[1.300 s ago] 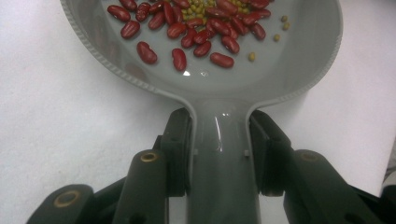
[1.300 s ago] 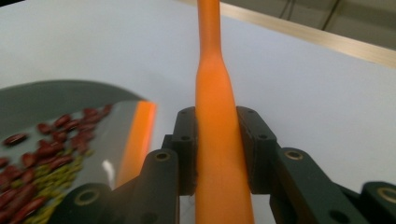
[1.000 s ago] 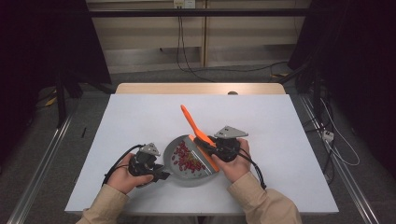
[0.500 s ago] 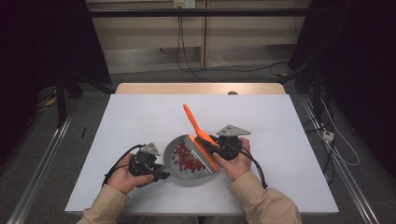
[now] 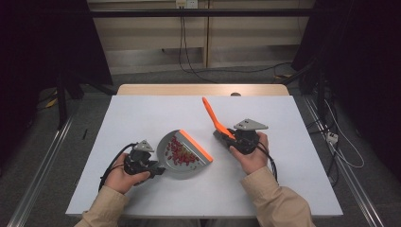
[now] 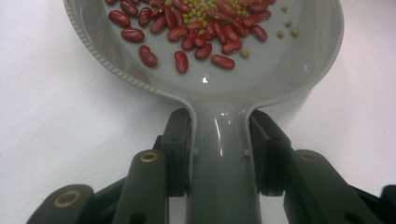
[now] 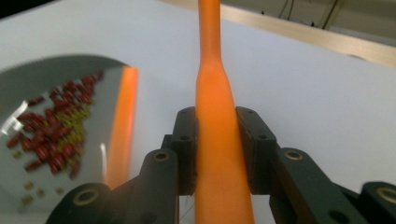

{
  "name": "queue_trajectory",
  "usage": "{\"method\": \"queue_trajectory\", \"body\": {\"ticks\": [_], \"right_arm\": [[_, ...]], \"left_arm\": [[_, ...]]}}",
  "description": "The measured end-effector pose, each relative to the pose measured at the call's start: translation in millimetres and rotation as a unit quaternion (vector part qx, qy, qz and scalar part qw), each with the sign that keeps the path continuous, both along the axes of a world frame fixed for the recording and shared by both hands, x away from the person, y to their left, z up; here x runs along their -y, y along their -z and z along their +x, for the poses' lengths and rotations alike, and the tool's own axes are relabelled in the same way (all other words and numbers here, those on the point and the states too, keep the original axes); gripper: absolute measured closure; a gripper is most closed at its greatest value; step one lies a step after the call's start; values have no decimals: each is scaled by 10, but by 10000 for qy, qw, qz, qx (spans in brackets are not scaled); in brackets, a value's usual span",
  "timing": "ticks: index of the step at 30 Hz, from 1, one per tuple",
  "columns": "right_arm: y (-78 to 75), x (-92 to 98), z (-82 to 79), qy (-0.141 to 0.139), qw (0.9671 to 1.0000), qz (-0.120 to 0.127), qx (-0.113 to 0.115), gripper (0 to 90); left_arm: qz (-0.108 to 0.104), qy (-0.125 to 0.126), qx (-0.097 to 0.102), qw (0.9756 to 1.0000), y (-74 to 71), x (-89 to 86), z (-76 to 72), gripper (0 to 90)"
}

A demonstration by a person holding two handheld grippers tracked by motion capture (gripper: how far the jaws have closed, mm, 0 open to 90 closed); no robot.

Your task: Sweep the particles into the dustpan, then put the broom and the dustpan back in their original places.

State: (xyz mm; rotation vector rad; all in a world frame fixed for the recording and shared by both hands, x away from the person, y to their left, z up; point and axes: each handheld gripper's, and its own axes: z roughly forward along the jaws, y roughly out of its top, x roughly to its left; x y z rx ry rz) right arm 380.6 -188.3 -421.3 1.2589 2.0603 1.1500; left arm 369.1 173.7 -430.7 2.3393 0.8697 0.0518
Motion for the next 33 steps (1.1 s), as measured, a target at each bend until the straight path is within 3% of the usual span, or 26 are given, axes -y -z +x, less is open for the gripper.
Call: {"method": "queue_trajectory", "body": {"ticks": [1,4,9,12,15,18,21,23,29,33], "right_arm": [[21,16,1,50,9999,-134,-29,707],[36,36,-11,16,9997,-98,-227,701],[-93,-33,-10,-84,9983,-416,-403,637],[-145,-75,47,-62,9968,-654,-454,654],[-115,-97,93,-61,9947,-754,-698,710],[-102,-92,83,-22,9956,-664,-661,713],[-102,-87,60,-5,9958,-623,-674,714],[-92,-53,42,-14,9966,-470,-673,715],[-81,84,-36,44,9984,-105,-561,715],[-102,194,-64,133,9986,-94,-505,714]], "left_arm": [[-5,1,-10,10000,6,0,1,629],[-13,-51,12,10000,8,10,-7,627],[27,-21,87,10000,5,24,-18,614],[139,-20,220,9997,22,61,-20,576],[233,51,235,9994,36,82,-9,572],[164,134,51,9998,45,82,32,622],[222,69,174,9996,37,100,5,629],[202,55,261,9994,37,96,-10,631],[60,-169,314,9993,48,33,-36,632],[-77,-394,366,9985,22,-28,-34,631]]}}
